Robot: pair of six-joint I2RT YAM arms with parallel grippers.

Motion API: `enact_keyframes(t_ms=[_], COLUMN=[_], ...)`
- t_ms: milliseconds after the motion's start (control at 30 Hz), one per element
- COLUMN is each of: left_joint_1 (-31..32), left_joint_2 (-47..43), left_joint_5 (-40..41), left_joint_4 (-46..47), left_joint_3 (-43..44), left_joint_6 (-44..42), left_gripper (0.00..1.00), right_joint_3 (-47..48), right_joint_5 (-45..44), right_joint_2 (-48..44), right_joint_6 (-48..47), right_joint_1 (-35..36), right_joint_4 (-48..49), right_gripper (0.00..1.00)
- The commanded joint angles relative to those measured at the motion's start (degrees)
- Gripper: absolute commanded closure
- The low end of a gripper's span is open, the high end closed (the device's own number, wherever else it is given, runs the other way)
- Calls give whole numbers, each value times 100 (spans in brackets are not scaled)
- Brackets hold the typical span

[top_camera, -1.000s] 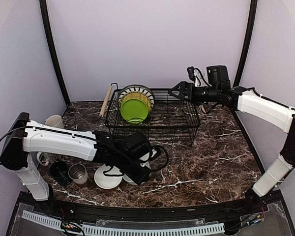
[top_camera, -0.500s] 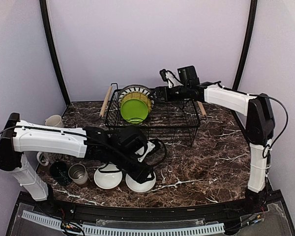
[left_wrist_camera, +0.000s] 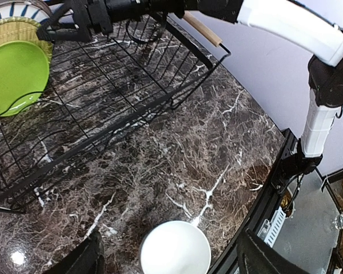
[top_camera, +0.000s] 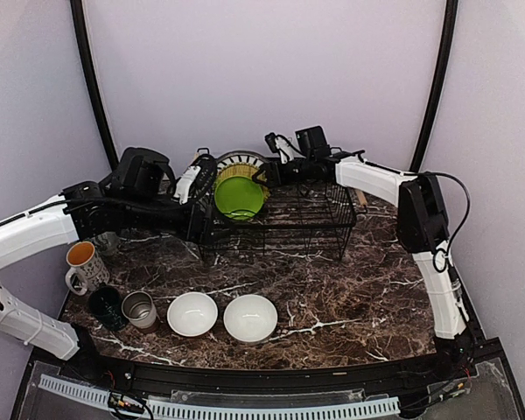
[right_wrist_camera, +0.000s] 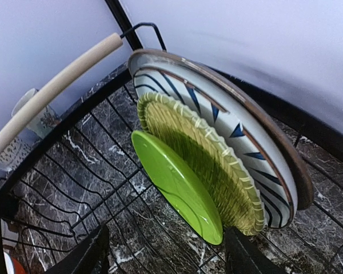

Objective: Unload the mixed dishes from the dish rack
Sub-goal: Grab the plate from the dish rack.

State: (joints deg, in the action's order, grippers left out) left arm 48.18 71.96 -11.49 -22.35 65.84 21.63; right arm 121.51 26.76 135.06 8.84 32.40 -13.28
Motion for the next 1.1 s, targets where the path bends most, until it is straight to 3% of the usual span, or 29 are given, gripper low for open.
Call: enact_keyframes(t_ms=[0, 267, 400, 733, 833, 967, 1067], left_joint_1=[-462, -983, -1049, -1178, -1207, -1247, -1258], left_joint_2=[-243, -520, -548, -442, -438, -422, -459], left_joint_5=[-169, -28, 51, 200, 91, 0, -27], left_joint_4=[118, 140, 6, -10, 64, 133, 178], left_joint_3=[-65, 116, 203, 678, 691, 678, 700], left_joint_6=[-142, -337, -445, -780, -799, -800, -781], left_gripper=[18, 16, 15, 14, 14, 14, 14], right_joint_3=[293, 799, 1137, 1669, 1781, 1798, 1797], right_joint_5=[311, -45, -34, 336, 443, 383, 237], right_joint_2=[270, 850, 1148, 1656, 1681, 1527, 1251], right_joint_6=[-10, -375, -473, -549, -541, -624, -770], right_joint_1=[38, 29, 28, 53, 68, 102, 130], right_joint_4=[-69, -218, -256, 200, 285, 287, 206], right_gripper=[35, 34, 38, 62, 81, 98, 100])
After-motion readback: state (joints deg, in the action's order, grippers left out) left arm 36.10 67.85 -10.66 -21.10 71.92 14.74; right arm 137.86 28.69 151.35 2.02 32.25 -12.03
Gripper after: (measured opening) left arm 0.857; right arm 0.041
